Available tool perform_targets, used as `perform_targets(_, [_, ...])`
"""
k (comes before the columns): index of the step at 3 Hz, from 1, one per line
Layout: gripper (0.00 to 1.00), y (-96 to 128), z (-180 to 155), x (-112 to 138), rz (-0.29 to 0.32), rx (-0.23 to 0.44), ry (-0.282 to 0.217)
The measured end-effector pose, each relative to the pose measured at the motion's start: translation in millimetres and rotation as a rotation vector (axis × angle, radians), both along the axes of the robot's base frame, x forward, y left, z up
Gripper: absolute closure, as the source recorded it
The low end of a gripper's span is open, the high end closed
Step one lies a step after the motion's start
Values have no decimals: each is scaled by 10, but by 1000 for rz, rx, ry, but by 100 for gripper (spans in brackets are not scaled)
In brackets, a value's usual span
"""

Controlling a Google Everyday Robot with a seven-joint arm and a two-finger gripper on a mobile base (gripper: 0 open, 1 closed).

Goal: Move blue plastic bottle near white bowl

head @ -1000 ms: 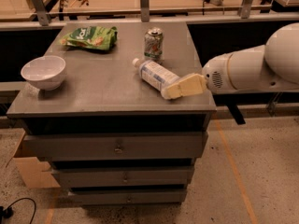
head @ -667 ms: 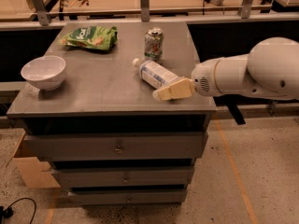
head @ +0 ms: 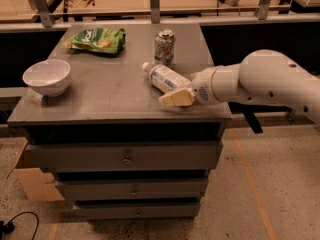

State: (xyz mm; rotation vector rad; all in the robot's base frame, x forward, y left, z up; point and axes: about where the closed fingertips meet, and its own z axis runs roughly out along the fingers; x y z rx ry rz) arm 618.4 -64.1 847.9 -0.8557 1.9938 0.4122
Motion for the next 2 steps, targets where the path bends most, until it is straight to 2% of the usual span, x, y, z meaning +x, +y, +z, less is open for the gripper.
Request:
perform_targets(1, [49, 61, -38, 56, 15, -17, -3])
perform_targets(2, [72, 257, 32, 123, 72, -13, -30])
